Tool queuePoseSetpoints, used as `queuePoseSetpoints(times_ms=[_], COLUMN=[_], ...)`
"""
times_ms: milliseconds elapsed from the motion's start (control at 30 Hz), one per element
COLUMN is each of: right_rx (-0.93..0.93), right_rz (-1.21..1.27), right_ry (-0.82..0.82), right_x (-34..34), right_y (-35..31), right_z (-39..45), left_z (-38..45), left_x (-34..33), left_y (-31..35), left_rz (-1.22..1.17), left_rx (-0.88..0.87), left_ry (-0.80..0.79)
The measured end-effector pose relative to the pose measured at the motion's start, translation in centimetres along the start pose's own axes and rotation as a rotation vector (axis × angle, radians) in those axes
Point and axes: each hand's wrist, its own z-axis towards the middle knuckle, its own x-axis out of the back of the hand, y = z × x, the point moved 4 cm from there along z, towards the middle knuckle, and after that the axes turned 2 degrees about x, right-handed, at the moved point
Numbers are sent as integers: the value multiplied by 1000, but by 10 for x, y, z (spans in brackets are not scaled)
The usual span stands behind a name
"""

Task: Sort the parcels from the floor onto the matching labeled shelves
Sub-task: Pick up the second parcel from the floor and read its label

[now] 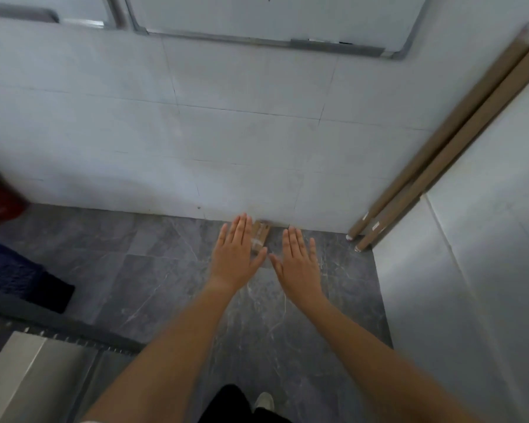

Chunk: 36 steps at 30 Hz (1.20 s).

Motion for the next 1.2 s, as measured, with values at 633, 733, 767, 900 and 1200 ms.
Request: queuePoseSetpoints(times_ms=[633, 733, 767, 900, 1200], right_rx=[-24, 1, 11, 56, 200], right_rz=[-11, -19, -18, -9, 85], right_ry=[-206, -219, -225, -323, -410], right_x=[-95, -113, -119, -136, -201], right_y=[19, 32, 37, 61, 105], right_z=[232, 256, 264, 301, 389], left_z=[229, 257, 266, 299, 368], left_x=[-68, -84, -89, -112, -177], left_y=[-97, -101, -102, -100, -98], left_rz=[51, 45, 45, 33, -181], left_rx=[20, 24, 32, 86, 432], left_ry=[-172, -179, -184, -233, -307])
